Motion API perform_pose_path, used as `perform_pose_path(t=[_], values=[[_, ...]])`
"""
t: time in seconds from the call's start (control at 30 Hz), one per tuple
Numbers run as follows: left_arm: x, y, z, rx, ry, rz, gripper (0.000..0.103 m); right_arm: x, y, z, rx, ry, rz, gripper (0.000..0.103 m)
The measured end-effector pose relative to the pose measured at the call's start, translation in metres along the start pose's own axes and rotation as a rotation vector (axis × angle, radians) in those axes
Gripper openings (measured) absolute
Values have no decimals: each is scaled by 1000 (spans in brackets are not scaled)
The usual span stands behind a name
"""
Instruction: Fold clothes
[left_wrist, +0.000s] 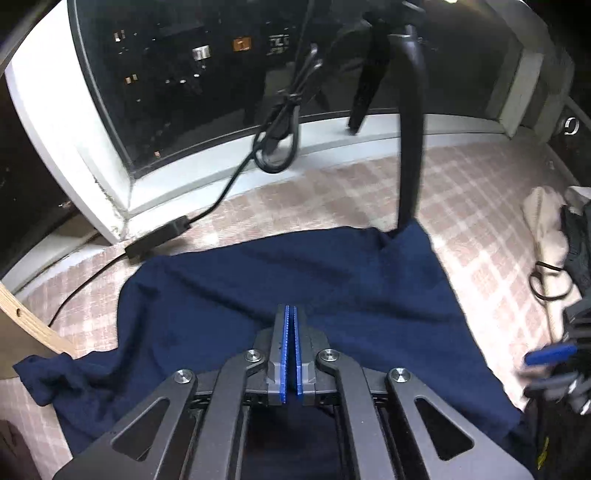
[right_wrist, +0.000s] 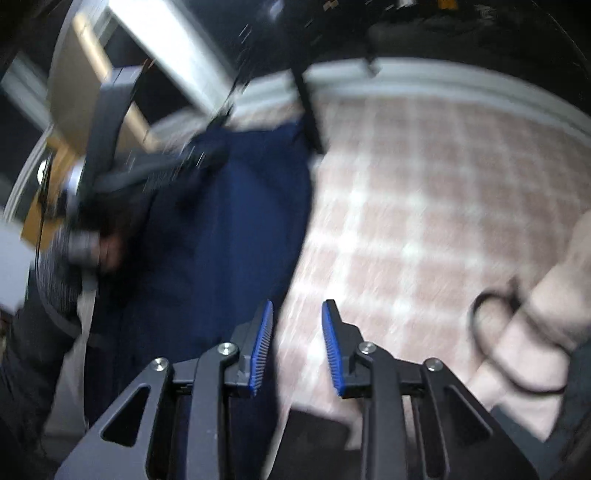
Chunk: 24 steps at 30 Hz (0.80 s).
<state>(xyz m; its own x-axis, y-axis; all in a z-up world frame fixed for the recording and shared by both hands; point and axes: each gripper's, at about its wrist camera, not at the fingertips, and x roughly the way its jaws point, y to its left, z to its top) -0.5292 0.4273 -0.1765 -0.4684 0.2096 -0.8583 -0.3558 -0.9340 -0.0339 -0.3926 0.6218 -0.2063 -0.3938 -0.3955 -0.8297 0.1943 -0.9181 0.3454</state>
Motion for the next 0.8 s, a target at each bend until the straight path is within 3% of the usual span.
perform_pose_path(t=[0.03, 0.07, 0.43, 0.47, 0.5, 0.6, 0.7, 0.73, 0.8], values=[[-3, 0, -1, 0, -2, -5, 29, 1, 3, -3, -16, 11, 0, 29], [-5, 1, -2, 2, -4, -5, 34, 3, 7, -6, -31, 21, -1, 29], [-52, -11, -23, -8, -36, -19, 32, 20, 32, -31, -175, 136, -20, 28], [-56, -14, -26, 0, -37, -20, 32, 21, 30, -31, -178, 142, -23, 24], [-60, -16, -29, 7, -39, -21, 32, 21, 26, -30, -170, 137, -36, 8], [-81, -29, -50, 49, -35, -29, 32, 12, 5, -28, -86, 99, -33, 7], [-104, -41, -77, 81, -24, -47, 32, 1, 3, -32, -78, 103, 39, 12], [-112, -45, -87, 90, -17, -52, 33, -2, 6, -34, -87, 108, 42, 22], [-126, -51, -108, 90, -1, -63, 33, -5, 15, -38, -111, 98, 38, 32]])
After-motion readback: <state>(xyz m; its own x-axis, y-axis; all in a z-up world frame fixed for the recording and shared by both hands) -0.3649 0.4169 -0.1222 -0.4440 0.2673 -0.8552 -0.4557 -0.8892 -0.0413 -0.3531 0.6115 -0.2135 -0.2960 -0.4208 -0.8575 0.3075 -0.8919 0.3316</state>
